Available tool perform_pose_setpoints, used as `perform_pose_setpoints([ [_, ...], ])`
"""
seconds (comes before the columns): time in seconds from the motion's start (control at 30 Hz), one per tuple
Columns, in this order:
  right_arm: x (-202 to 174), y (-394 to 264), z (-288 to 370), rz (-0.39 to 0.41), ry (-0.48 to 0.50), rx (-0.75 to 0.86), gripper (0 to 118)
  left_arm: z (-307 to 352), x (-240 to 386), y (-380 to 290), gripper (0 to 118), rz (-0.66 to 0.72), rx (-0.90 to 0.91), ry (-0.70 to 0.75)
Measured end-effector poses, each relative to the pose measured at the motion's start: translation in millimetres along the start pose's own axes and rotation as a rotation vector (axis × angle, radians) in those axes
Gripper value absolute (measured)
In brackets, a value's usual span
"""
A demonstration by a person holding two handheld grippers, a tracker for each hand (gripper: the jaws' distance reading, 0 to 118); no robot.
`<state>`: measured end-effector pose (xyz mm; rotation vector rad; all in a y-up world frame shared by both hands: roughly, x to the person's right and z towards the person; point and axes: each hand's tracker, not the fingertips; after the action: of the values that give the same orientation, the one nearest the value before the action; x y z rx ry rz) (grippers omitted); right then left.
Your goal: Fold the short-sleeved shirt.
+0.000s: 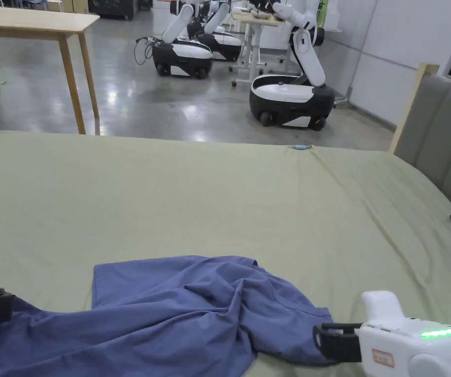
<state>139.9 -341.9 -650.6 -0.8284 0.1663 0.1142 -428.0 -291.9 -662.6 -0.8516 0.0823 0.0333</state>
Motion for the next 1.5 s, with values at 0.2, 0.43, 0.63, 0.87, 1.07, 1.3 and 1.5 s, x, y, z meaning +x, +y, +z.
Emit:
perform_pose_setpoints([
  [0.2, -9.3, -14.5, -37.7, 0.131, 0.011, -0.092, 14, 2.4, 4.8, -2.6, 6, -0.002, 0.012, 0.022],
  [0.43, 7.6, 10.3, 9.3, -0.031, 0.053, 0.053, 10, 28.8, -7.0, 5.2, 6, -0.006, 0.111, 0.098],
  [0.63, 1.3, 80.9, 93.0, -0.022, 0.009, 0.359, 10, 99.3, -6.2, 43.7, 5, -0.051, 0.310, 0.121],
  [0.87, 8.8, 190.2, 178.1, -0.010, -0.056, 0.607, 10, 168.1, -15.3, 122.7, 5, -0.015, 0.545, 0.122],
  [1.07, 22.8, 265.3, 241.3, -0.042, -0.102, 0.760, 10, 206.8, -21.5, 198.0, 5, 0.019, 0.669, 0.135],
  [1.3, 37.2, 310.0, 261.2, -0.043, -0.156, 0.807, 10, 209.1, -24.5, 267.8, 5, 0.015, 0.741, 0.163],
  [1.5, 37.6, 282.9, 201.5, -0.048, -0.149, 0.745, 10, 143.2, -22.9, 250.6, 5, 0.041, 0.670, 0.130],
])
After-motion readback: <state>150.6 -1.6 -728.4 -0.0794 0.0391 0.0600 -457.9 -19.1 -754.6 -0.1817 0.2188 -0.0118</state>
